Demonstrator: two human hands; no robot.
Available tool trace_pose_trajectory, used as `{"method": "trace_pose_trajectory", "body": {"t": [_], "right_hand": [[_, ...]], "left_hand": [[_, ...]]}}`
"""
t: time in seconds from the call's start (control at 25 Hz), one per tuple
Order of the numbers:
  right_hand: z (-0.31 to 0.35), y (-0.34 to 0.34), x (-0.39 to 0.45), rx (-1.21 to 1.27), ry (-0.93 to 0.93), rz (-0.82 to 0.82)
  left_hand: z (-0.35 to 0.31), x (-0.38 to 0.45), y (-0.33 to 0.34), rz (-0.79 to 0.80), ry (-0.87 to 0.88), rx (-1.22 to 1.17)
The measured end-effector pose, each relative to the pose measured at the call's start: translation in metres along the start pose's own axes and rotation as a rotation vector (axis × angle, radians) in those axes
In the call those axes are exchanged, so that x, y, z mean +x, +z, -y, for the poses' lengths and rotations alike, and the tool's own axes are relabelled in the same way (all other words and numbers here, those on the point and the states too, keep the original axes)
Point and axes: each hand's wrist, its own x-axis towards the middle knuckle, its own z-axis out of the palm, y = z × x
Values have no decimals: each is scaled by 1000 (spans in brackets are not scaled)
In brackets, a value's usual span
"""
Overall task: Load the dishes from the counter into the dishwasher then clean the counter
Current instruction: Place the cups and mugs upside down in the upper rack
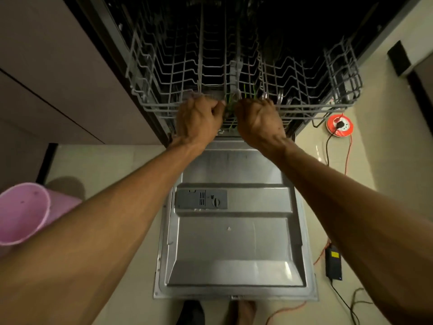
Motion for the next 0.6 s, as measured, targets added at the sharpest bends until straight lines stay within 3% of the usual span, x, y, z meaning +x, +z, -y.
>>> {"method": "trace_pose_trajectory", "body": {"t": [0.32, 0.6], "right_hand": [[29, -31, -105, -4, 48, 293], [49, -45, -195, 49, 106, 448]], "left_hand": [[-37, -102, -50, 242, -195, -1], [-49, -183, -74, 405, -279, -59]]}}
